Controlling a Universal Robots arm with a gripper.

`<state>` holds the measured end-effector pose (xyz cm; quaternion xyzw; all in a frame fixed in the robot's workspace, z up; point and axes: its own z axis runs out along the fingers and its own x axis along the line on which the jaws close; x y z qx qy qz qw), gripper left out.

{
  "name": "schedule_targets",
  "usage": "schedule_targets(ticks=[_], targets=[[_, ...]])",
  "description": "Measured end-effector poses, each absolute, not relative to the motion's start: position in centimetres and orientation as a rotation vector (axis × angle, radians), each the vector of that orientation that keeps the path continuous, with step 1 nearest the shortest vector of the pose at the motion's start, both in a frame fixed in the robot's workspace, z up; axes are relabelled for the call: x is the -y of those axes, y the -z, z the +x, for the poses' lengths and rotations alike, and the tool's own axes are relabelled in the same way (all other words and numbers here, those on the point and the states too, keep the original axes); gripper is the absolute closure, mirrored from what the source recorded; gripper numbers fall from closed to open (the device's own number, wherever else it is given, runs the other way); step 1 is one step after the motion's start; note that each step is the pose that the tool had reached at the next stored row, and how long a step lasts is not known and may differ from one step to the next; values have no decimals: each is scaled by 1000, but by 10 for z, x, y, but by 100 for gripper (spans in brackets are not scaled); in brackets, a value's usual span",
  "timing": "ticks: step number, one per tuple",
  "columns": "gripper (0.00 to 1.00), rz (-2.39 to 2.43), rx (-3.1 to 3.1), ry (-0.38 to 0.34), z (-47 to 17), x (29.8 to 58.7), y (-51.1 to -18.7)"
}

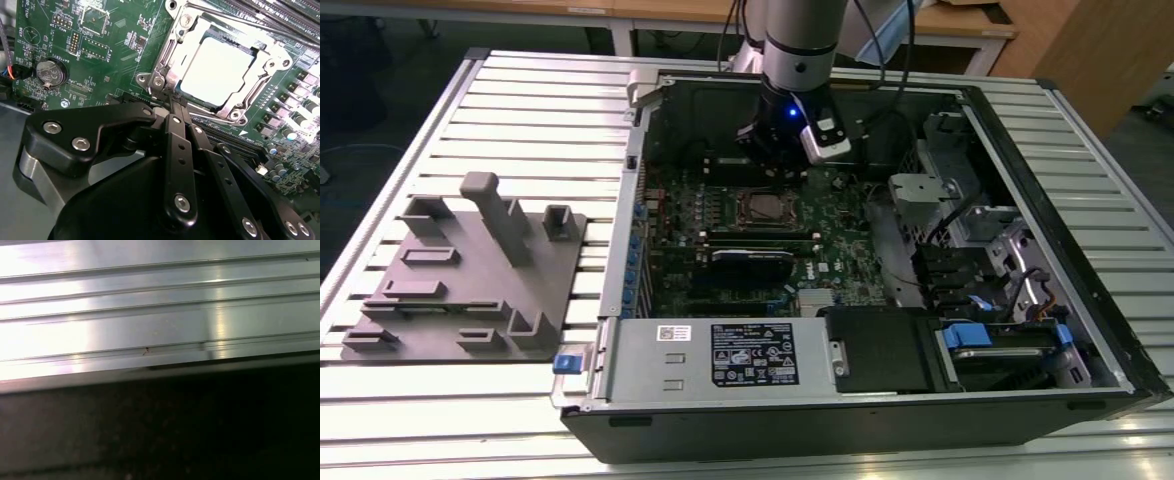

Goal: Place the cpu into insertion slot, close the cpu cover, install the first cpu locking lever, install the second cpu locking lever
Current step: 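Install the first cpu locking lever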

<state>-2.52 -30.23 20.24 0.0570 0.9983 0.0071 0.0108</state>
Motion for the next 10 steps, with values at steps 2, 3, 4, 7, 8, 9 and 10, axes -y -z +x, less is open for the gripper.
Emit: schedule_targets(ticks=[2, 3, 4, 7, 8, 9, 10], targets=[[90, 178, -3115, -18, -25, 302, -202], [90, 178, -3115, -17, -25, 302, -202], [90, 178, -3115, -17, -25, 302, -202], [90, 178, -3115, -16, -25, 302, -202], [90, 178, -3115, -15, -24, 302, -202], [90, 178, -3115, -15, -24, 302, -202], [90, 178, -3115, -15, -24, 302, -202]])
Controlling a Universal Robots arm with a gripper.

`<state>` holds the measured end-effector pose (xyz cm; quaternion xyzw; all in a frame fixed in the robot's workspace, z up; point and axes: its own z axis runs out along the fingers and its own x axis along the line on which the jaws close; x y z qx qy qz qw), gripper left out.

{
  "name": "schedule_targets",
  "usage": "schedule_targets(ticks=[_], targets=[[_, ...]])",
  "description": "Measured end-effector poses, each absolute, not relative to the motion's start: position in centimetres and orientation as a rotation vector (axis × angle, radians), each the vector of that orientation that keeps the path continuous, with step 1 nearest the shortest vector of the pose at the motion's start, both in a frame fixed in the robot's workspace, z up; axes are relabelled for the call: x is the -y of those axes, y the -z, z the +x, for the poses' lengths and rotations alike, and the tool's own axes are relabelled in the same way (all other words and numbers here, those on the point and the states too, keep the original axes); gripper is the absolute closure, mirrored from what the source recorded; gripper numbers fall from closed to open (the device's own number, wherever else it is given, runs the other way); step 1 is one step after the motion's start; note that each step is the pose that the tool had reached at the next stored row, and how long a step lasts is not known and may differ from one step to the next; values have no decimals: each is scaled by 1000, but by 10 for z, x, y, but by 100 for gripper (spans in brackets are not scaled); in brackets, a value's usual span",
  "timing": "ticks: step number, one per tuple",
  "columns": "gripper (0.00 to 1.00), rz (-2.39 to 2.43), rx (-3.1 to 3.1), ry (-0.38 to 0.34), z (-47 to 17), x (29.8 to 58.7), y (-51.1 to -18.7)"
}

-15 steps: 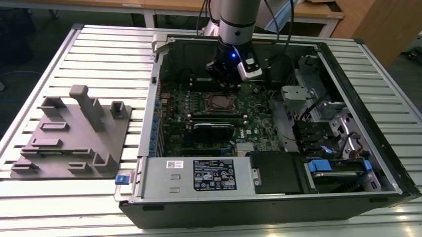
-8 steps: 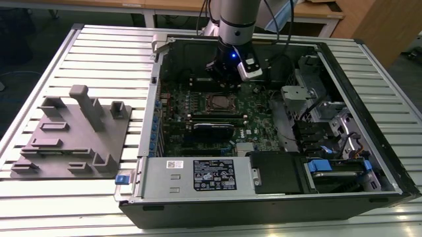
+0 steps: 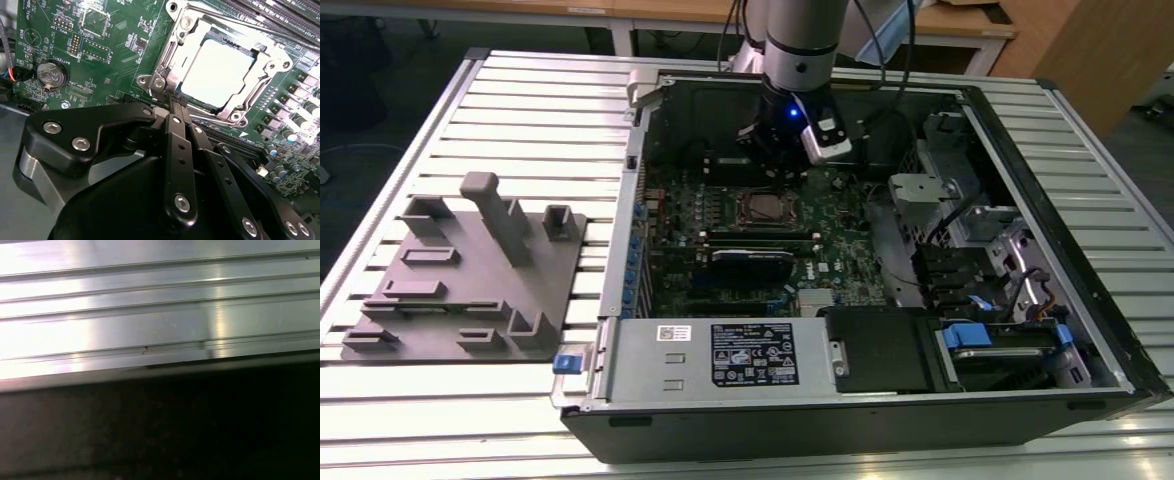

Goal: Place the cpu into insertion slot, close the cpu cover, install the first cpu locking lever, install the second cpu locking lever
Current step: 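Install the first cpu locking lever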

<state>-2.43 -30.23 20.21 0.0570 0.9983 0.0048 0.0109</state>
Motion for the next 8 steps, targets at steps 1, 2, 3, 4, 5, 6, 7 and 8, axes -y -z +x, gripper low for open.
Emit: schedule_targets(ticks=[1, 2, 3, 4, 5, 6, 7, 8], targets=[[90, 178, -3115, -15, -24, 302, -202], [90, 178, -3115, -15, -24, 302, -202], [90, 178, -3115, -15, -24, 302, -202], [90, 175, -3115, -15, -24, 302, -202], [90, 167, -3115, -15, -24, 302, -202], [90, 154, -3116, -15, -25, 302, -202], [90, 141, -3117, -15, -25, 302, -202], [90, 127, -3117, -16, -25, 302, -202]])
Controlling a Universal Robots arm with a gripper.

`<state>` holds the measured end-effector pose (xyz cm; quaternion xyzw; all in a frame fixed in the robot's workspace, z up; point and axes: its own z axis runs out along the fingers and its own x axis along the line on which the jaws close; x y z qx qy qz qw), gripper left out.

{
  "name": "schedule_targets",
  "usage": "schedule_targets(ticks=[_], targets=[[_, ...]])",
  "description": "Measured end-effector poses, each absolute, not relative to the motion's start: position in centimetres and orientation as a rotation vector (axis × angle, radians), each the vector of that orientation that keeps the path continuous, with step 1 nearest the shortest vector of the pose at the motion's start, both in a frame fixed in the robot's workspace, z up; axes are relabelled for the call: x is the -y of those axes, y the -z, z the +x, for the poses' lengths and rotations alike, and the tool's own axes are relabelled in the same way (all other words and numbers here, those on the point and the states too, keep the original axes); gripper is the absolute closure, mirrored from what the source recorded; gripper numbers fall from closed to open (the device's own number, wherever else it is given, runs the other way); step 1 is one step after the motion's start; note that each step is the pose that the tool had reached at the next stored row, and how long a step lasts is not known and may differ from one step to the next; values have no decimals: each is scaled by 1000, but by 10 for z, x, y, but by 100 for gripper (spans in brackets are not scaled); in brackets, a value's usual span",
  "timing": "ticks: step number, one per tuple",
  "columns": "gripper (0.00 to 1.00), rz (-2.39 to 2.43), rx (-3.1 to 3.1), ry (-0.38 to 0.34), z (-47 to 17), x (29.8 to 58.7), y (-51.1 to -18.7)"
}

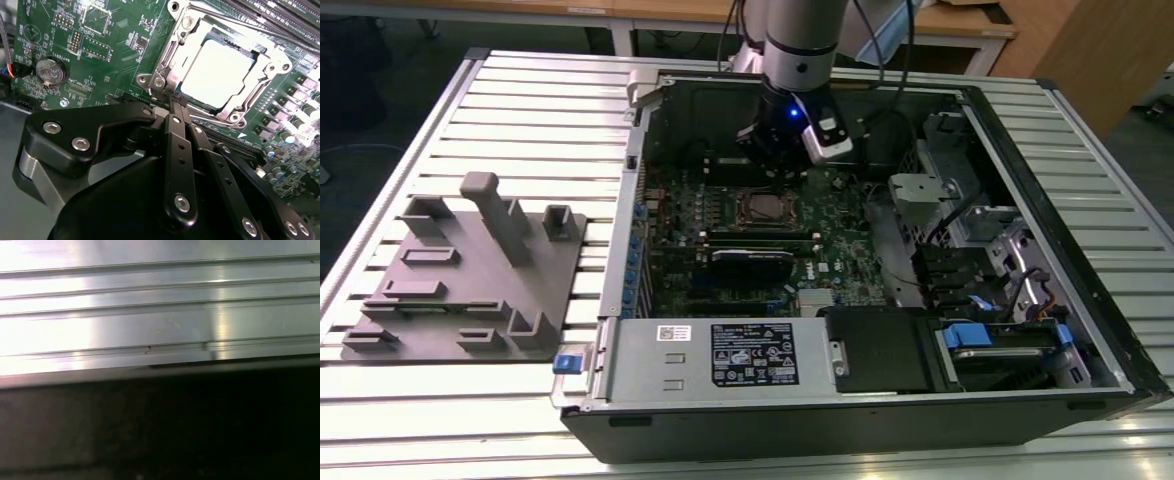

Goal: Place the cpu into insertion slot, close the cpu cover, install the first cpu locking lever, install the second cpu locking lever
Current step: 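Install the first cpu locking lever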

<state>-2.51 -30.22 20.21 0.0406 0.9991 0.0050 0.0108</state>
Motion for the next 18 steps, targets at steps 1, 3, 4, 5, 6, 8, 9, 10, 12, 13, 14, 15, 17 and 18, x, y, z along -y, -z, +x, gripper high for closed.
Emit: schedule_targets(ticks=[1, 3, 4, 5, 6, 8, 9, 10, 12, 13, 14, 15, 17, 18], targets=[[90, 113, -3118, -16, -25, 302, -202], [90, 95, -3119, -16, -26, 302, -202], [90, 88, -3119, -16, -27, 302, -202], [90, 81, -3119, -16, -28, 302, -202], [90, 75, -3119, -16, -28, 302, -202], [90, 65, -3119, -16, -29, 302, -202], [90, 61, -3120, -16, -29, 302, -202], [90, 57, -3120, -16, -29, 302, -202], [90, 48, -3120, -17, -29, 302, -202], [90, 46, -3120, -17, -29, 301, -202], [90, 45, -3120, -17, -29, 301, -202], [90, 45, -3120, -16, -29, 301, -202], [90, 45, -3120, -17, -29, 301, -202], [90, 45, -3120, -17, -29, 301, -202]])
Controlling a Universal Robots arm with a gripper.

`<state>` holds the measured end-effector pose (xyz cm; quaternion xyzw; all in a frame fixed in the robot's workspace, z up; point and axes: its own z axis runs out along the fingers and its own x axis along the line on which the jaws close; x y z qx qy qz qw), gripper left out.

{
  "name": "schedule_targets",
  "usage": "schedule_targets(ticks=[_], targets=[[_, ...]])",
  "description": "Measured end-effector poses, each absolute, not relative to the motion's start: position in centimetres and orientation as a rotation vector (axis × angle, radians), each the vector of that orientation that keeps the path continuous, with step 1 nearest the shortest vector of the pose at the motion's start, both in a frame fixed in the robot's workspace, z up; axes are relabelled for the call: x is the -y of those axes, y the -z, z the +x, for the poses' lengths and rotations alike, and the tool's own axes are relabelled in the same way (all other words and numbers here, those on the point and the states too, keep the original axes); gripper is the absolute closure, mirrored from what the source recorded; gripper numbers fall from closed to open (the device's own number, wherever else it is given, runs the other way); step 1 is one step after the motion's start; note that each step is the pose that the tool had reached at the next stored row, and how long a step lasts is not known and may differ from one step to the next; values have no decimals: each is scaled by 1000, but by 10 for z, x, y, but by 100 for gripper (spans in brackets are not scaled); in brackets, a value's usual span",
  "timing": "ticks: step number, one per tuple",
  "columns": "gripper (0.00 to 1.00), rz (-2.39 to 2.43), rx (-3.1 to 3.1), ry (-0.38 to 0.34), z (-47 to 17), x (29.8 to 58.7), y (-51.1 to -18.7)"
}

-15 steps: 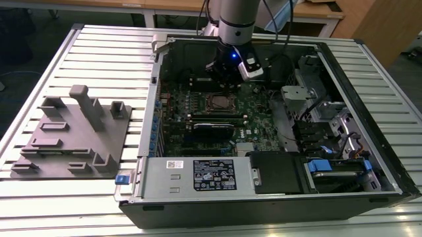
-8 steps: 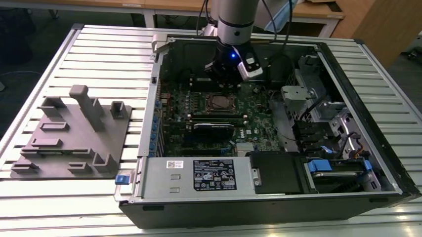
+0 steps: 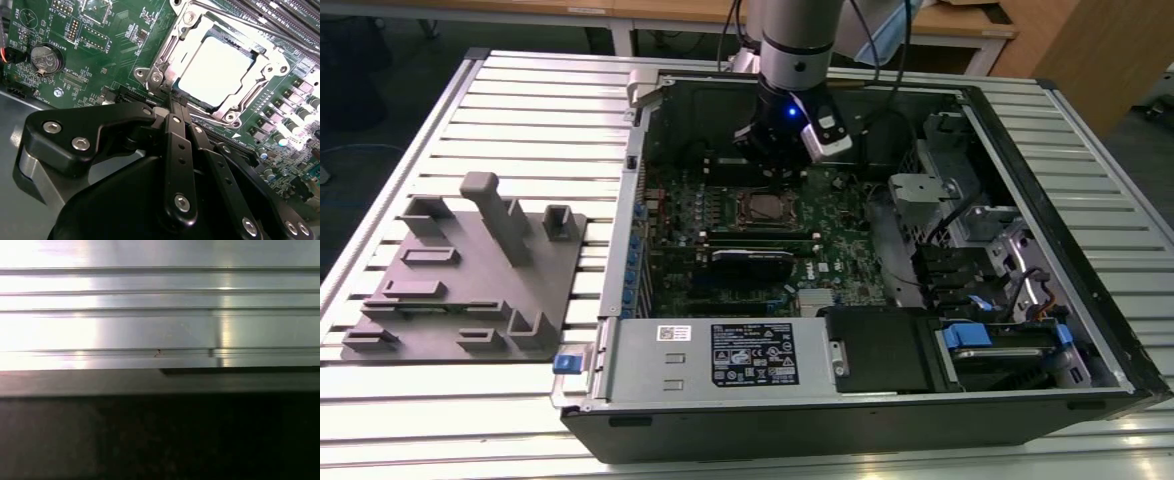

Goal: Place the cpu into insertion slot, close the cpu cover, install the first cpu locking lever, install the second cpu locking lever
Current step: 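Install the first cpu locking lever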

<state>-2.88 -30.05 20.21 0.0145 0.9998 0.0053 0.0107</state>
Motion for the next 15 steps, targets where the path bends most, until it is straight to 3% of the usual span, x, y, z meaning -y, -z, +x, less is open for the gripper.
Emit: schedule_targets(ticks=[15], targets=[[90, 40, -3120, -17, -29, 296, -202]])
